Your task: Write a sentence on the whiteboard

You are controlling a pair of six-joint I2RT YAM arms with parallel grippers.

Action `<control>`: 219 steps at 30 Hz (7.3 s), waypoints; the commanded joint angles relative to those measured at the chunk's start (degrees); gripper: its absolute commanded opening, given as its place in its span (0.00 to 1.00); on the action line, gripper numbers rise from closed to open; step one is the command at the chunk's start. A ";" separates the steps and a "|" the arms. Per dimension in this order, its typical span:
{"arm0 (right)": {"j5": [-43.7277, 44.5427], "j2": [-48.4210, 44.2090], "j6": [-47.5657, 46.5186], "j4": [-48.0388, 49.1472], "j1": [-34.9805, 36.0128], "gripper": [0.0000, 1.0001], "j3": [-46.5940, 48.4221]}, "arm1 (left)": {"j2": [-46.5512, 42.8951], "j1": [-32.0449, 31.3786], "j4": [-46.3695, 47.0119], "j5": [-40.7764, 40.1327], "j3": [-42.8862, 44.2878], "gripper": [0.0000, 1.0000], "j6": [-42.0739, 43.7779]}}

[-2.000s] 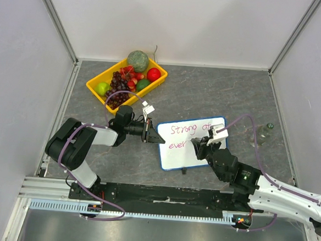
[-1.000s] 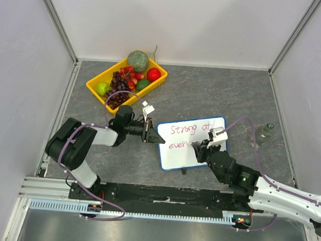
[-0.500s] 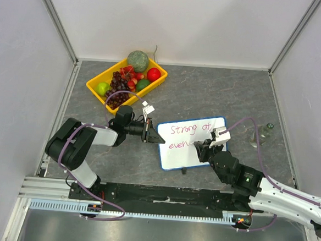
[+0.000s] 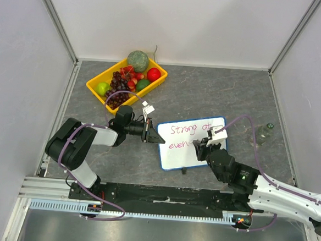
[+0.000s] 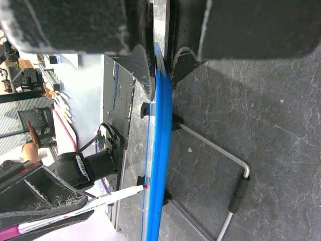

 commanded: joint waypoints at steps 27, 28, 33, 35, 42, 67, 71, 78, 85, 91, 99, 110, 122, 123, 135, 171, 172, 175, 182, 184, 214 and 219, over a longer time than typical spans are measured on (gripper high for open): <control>-2.57 -3.27 4.08 -4.02 -0.24 0.00 -4.29 | 0.46 0.07 -1.72 -1.91 -0.66 0.02 4.34; -2.75 -3.54 4.17 -4.02 -0.16 0.00 -4.29 | 0.46 0.07 -1.72 -1.91 -0.57 0.02 4.34; -4.24 -4.06 4.17 -4.64 -0.16 0.00 -4.64 | 0.55 0.07 -1.63 -1.91 -0.75 0.02 4.34; -4.94 -4.07 4.17 -4.55 -0.16 0.00 -4.99 | 0.55 -0.01 -1.63 -1.91 -0.66 0.02 4.42; -7.23 -3.89 4.26 -4.11 -0.16 0.00 -5.60 | 0.46 0.07 -1.63 -1.91 -0.66 0.02 4.34; -25.23 1.99 -3.83 11.61 -5.59 0.00 5.65 | -0.15 0.07 -1.72 -2.09 -0.84 0.02 4.42; -38.92 4.63 -1.37 16.26 -16.11 0.00 4.68 | -0.15 0.07 -1.72 -2.09 -0.83 0.02 4.42; -53.37 6.75 2.33 19.62 -29.23 0.00 2.66 | -0.07 0.07 -1.80 -2.09 -0.75 0.02 4.34; -60.66 3.32 0.74 13.21 -41.79 0.00 1.52 | -0.07 0.07 -1.89 -2.09 -0.66 0.02 4.43; -64.71 -0.11 -1.80 7.85 -49.28 0.00 0.99 | 0.02 -0.01 -1.89 -2.17 -0.75 0.02 4.51; -62.52 -2.92 -5.66 0.12 -49.55 0.00 1.69 | 0.29 0.07 -2.07 -2.17 -0.66 0.02 4.51; -58.21 -6.70 -9.01 -5.61 -48.33 0.00 1.60 | 0.72 0.07 -2.07 -2.17 -0.48 0.02 4.51; -45.91 -6.70 -8.84 -6.48 -35.59 0.00 2.92 | 0.90 -0.01 -2.07 -2.17 -0.40 0.02 4.51; -44.77 -6.70 -8.84 -6.49 -34.36 0.00 2.83 | 0.90 -0.01 -1.98 -2.17 -0.40 0.02 4.43; -39.57 -10.22 -7.17 -6.14 -31.88 0.00 2.30 | 0.99 0.07 -1.89 -2.09 -0.39 0.02 4.51; -32.63 -10.04 -6.73 -9.21 -31.80 0.00 1.25 | 0.90 0.07 -2.07 -2.17 -0.40 0.02 4.60; -33.15 -10.13 -6.73 -9.12 -31.80 0.00 1.43 | 0.90 -0.01 -2.07 -2.17 -0.48 0.02 4.51; -35.17 -11.36 -6.38 -8.25 -31.80 0.00 1.78 | 0.90 0.07 -1.98 -2.17 -0.40 0.02 4.51; -36.06 -10.93 -4.53 -4.38 -31.80 0.00 2.75 | 0.81 0.07 -2.07 -2.17 -0.40 0.02 4.51; -36.06 -9.87 -4.44 -3.33 -31.80 0.00 2.75 | 0.81 0.07 -2.16 -2.17 -0.40 0.02 4.51; -37.02 -10.57 -3.65 -10.53 -31.88 0.00 -0.77 | 0.81 0.07 -2.24 -2.17 -0.40 0.02 4.60; -36.67 -12.06 -3.48 -10.44 -31.80 0.00 0.10 | 0.90 0.07 -2.24 -2.17 -0.40 0.02 4.60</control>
